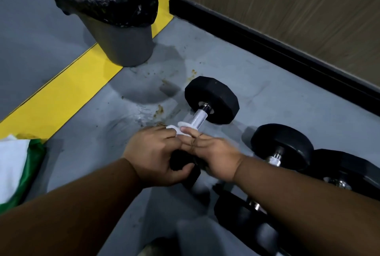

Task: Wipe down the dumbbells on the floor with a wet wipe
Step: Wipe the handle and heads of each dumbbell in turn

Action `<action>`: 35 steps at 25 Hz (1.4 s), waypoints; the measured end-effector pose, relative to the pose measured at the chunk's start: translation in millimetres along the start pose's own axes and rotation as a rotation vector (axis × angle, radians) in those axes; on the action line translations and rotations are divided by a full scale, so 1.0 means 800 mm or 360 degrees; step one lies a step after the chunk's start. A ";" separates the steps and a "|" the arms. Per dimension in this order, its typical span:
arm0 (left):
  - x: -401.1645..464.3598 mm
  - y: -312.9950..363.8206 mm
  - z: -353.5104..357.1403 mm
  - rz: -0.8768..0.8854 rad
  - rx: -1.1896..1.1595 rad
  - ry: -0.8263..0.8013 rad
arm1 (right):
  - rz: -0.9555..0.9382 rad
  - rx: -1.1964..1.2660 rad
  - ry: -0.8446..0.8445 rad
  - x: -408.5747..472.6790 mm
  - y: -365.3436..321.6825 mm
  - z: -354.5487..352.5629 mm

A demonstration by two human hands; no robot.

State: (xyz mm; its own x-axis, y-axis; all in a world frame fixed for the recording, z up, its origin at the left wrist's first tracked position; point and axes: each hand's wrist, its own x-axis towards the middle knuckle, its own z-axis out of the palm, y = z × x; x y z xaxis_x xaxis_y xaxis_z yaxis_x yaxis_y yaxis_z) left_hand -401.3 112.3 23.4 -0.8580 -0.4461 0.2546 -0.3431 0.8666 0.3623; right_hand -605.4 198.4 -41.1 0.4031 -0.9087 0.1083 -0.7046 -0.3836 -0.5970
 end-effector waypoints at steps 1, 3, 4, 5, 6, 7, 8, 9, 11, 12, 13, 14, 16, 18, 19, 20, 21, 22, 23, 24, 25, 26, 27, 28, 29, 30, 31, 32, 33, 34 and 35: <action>0.000 0.001 0.001 -0.0009 0.0011 0.0020 | 0.0044 -0.0070 -0.0007 0.006 0.011 -0.014; -0.002 0.006 0.001 -0.0047 0.0058 -0.0005 | 0.0212 -0.0180 0.0116 0.017 0.034 -0.037; -0.002 0.008 0.002 -0.0072 0.0088 -0.0019 | 0.0297 -0.0161 0.0184 0.019 0.035 -0.042; -0.002 0.009 0.004 -0.0088 0.0116 -0.0029 | 0.0351 -0.0126 0.0227 0.018 0.029 -0.040; -0.003 0.011 0.005 -0.0101 0.0126 -0.0045 | 0.0364 -0.0086 0.0228 0.015 0.019 -0.031; -0.003 0.014 0.004 -0.0112 0.0116 -0.0061 | 0.0330 -0.0062 0.0177 0.010 0.005 -0.018; -0.002 0.016 0.003 -0.0120 0.0086 -0.0056 | 0.0257 -0.0031 0.0116 0.003 -0.008 -0.004; -0.001 0.020 0.003 -0.0121 0.0052 -0.0044 | 0.0176 0.0005 0.0081 -0.004 -0.020 0.003; 0.003 0.027 0.001 -0.0112 0.0028 -0.0037 | 0.0032 0.0006 0.0034 -0.009 -0.015 -0.001; 0.002 0.029 0.003 -0.0111 0.0041 -0.0036 | 0.0012 -0.0052 0.0002 -0.008 -0.004 -0.010; 0.001 0.031 0.006 -0.0114 0.0088 -0.0054 | 0.0066 -0.0101 -0.0017 -0.006 0.008 -0.020; 0.000 0.033 0.008 -0.0122 0.0166 -0.0099 | 0.0170 -0.0122 0.0022 -0.002 0.020 -0.031; 0.000 0.037 0.011 -0.0135 0.0295 -0.0174 | 0.0398 -0.0100 0.0164 0.002 0.031 -0.044; 0.001 0.040 0.011 -0.0127 0.0298 -0.0161 | 0.0439 -0.0125 0.0216 -0.002 0.017 -0.036; 0.002 0.042 0.011 -0.0118 0.0256 -0.0129 | 0.0388 -0.0120 0.0188 -0.008 0.006 -0.026; 0.003 0.044 0.011 -0.0109 0.0201 -0.0089 | 0.0303 -0.0082 0.0141 -0.015 -0.006 -0.016; 0.003 0.047 0.011 -0.0106 0.0151 -0.0067 | 0.0215 -0.0025 0.0091 -0.021 -0.018 -0.010; 0.003 0.049 0.011 -0.0113 0.0121 -0.0069 | 0.0146 0.0012 0.0042 -0.026 -0.024 -0.007; 0.003 0.051 0.012 -0.0123 0.0114 -0.0081 | 0.0102 0.0009 -0.0011 -0.028 -0.023 -0.010; 0.002 0.052 0.013 -0.0128 0.0126 -0.0093 | 0.0060 -0.0035 -0.0046 -0.026 -0.016 -0.017; 0.002 0.055 0.014 -0.0129 0.0152 -0.0120 | 0.0071 -0.0098 -0.0064 -0.022 -0.005 -0.026; 0.003 0.057 0.015 -0.0124 0.0190 -0.0153 | 0.0133 -0.0137 -0.0029 -0.017 0.007 -0.035; 0.003 0.061 0.016 -0.0116 0.0222 -0.0175 | 0.0247 -0.0148 0.0041 -0.013 0.019 -0.041; 0.004 0.065 0.018 -0.0102 0.0244 -0.0187 | 0.0362 -0.0144 0.0125 -0.013 0.026 -0.045; 0.005 0.071 0.020 -0.0086 0.0252 -0.0199 | 0.0439 -0.0149 0.0192 -0.016 0.028 -0.043; 0.005 0.078 0.021 -0.0072 0.0249 -0.0217 | 0.0458 -0.0149 0.0218 -0.021 0.023 -0.035; 0.005 0.083 0.022 -0.0064 0.0235 -0.0229 | 0.0423 -0.0142 0.0200 -0.029 0.014 -0.023; 0.006 0.088 0.021 -0.0063 0.0224 -0.0223 | 0.0333 -0.0112 0.0144 -0.038 0.002 -0.012; 0.008 0.089 0.020 -0.0064 0.0217 -0.0217 | 0.0210 -0.0066 0.0074 -0.046 -0.010 -0.005; 0.010 0.090 0.019 -0.0064 0.0210 -0.0214 | 0.0095 -0.0030 0.0001 -0.051 -0.014 -0.004; 0.009 0.089 0.018 -0.0070 0.0196 -0.0216 | 0.0013 -0.0031 -0.0061 -0.050 -0.011 -0.010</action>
State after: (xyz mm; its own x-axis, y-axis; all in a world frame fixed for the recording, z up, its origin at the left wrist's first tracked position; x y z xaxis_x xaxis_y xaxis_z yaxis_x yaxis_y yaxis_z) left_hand -437.7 174.1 38.2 -0.8820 -0.4572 0.1143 -0.4186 0.8714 0.2556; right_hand -620.3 236.3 -33.7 0.4193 -0.9049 0.0725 -0.7189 -0.3798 -0.5822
